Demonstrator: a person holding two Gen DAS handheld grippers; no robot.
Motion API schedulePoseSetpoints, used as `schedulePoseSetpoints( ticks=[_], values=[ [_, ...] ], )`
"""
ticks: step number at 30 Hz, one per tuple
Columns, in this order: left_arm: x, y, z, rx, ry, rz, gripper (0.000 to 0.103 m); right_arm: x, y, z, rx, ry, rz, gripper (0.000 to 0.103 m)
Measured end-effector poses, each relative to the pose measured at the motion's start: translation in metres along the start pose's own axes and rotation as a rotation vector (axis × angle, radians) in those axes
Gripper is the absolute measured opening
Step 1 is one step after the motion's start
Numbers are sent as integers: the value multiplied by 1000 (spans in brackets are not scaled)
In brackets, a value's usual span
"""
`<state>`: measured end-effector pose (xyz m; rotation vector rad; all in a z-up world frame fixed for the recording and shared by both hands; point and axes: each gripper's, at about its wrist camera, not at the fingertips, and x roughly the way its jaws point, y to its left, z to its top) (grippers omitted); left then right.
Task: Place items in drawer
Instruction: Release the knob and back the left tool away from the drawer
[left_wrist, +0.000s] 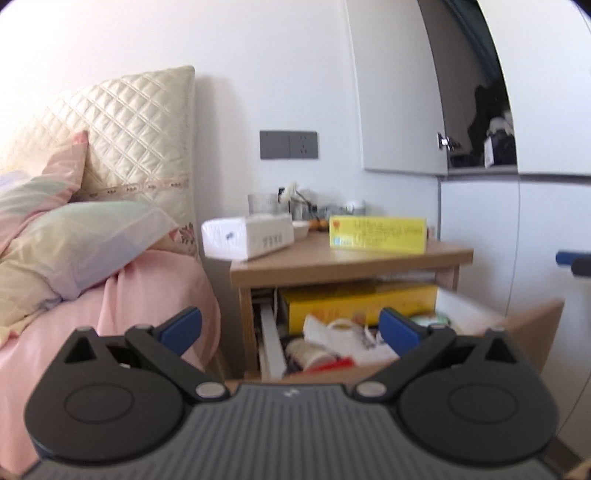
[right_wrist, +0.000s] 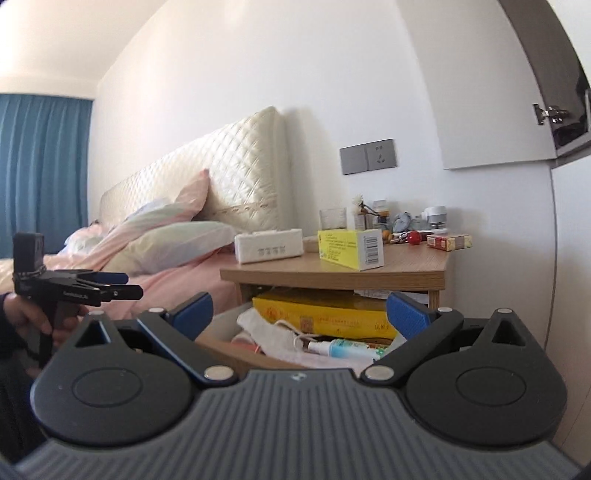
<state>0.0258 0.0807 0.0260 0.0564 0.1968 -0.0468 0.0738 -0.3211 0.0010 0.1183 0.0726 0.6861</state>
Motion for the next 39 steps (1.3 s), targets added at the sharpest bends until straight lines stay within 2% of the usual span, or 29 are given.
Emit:
schedulePoseSetpoints(
  ticks=[5, 11, 14, 16, 20, 28, 33, 36, 39],
  values=[
    [6, -19, 21, -54, -29, 49, 103, 9, 9, 9, 13, -7, -66, 102],
    [19, -36, 41, -146, -27, 91, 103, 21, 31, 24, 8, -36, -93, 102],
    [32, -44, 42, -190, -29, 213, 103, 27, 40, 28, -10, -42, -112, 102],
    [44, -54, 42, -141, -15, 238, 103, 27, 43, 30, -2, -53, -114, 102],
    [50, -66, 38, -117, -6, 171, 103, 30, 42, 31, 12, -58, -135, 103],
    [29, -66, 17, -152, -12, 147, 103, 34, 39, 26, 31, -34, -197, 103],
    [27, -74, 6, -92, -3, 144, 103, 36, 41, 15, 74, -13, -230, 103],
    [24, -78, 5, -85, -13, 97, 103, 36, 45, 11, 103, -28, -234, 103],
    [19, -83, 3, -52, -25, 63, 103, 38, 49, 6, 101, -5, -253, 103]
  ],
)
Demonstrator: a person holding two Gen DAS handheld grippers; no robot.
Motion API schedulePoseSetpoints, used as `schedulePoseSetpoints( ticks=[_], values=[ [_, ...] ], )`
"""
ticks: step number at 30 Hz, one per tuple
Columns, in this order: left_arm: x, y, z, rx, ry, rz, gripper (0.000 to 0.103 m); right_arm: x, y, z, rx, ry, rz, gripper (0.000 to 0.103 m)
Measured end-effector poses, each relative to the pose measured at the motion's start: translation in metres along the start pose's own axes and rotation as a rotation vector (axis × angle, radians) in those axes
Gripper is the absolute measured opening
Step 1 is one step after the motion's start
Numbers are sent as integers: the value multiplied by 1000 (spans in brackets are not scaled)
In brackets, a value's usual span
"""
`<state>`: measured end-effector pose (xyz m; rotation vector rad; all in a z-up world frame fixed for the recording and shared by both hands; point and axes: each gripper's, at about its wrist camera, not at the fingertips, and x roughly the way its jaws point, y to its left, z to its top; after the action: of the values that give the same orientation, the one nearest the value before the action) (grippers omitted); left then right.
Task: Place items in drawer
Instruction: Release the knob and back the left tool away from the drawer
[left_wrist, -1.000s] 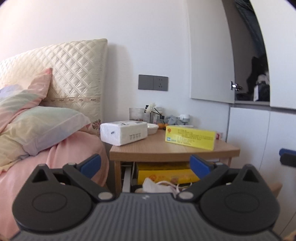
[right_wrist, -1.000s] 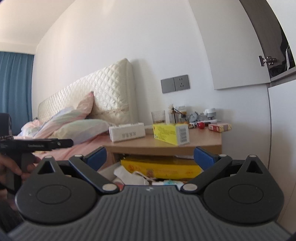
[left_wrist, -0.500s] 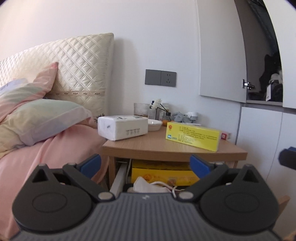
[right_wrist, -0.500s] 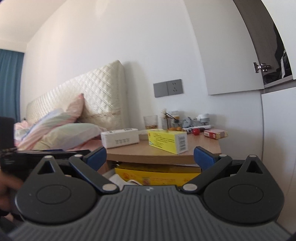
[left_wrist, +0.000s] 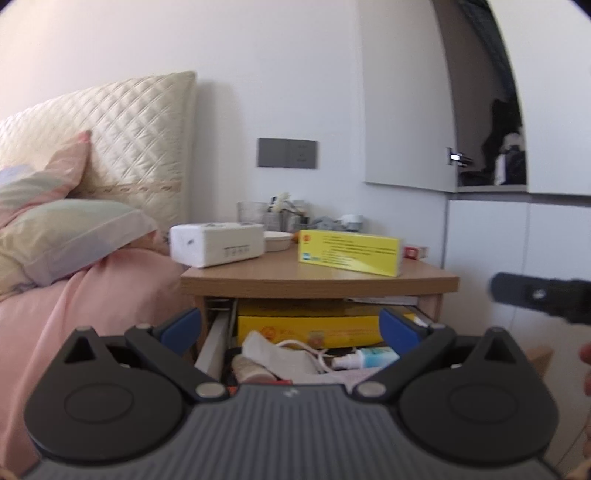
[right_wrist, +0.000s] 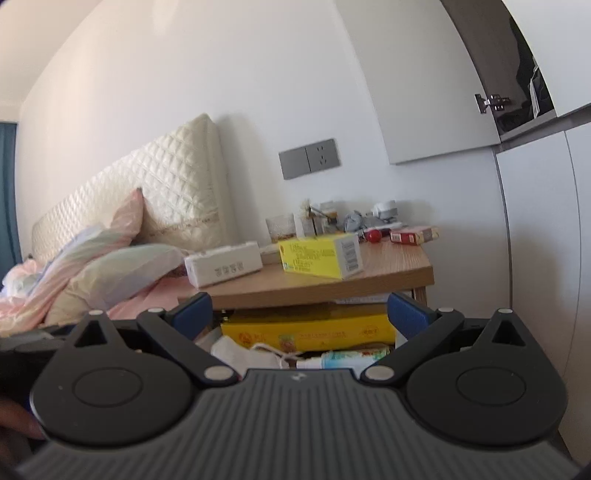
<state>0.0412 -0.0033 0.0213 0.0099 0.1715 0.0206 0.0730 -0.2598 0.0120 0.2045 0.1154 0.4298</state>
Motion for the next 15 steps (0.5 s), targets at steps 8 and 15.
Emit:
schedulePoseSetpoints(
  ticks=[8, 15],
  values=[
    [-9, 6, 0, -18, -10, -34, 103, 1, 14, -4, -33, 2, 7, 103],
    [-11, 8, -1, -12, -13, -56, 103, -7, 23, -4, -43, -40, 11, 103]
  ],
)
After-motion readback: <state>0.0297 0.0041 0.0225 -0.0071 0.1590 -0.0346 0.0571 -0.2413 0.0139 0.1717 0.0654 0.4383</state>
